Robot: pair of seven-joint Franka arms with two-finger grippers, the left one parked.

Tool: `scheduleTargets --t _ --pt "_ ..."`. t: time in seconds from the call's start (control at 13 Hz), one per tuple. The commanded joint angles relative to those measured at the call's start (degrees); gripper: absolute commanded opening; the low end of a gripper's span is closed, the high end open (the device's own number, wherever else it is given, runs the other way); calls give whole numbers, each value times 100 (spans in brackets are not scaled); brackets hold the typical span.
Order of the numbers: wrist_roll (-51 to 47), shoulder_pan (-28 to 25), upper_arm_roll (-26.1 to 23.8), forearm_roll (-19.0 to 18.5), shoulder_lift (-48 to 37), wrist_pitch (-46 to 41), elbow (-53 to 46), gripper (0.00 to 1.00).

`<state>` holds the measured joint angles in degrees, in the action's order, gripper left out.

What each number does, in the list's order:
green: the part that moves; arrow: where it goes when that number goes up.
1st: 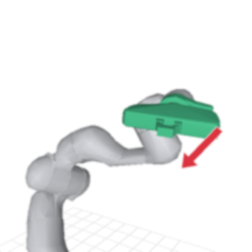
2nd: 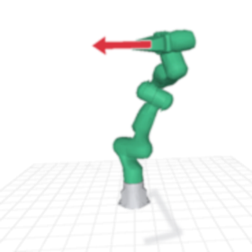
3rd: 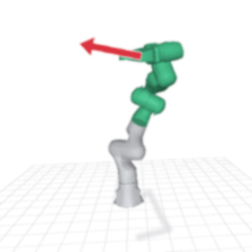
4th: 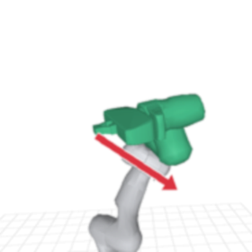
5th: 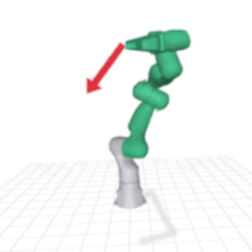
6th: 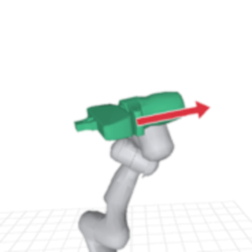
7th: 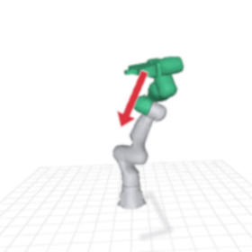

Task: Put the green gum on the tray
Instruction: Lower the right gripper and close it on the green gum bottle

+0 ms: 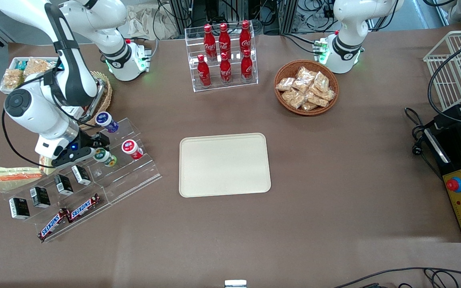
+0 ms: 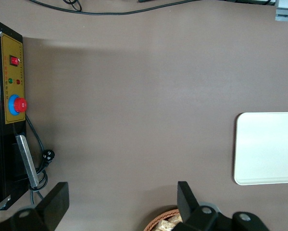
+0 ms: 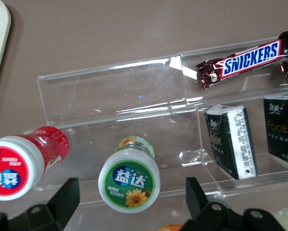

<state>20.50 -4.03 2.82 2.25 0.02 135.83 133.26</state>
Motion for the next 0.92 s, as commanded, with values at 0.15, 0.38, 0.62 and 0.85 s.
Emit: scheduleTargets --t 0.15,0.38,0.62,0.85 --pt "24 -46 17 118 33 610 375 99" --pt "24 -54 17 118 112 700 402 94" --pt "24 -46 17 118 165 726 384 43" --pt "15 -46 26 118 121 682 332 15"
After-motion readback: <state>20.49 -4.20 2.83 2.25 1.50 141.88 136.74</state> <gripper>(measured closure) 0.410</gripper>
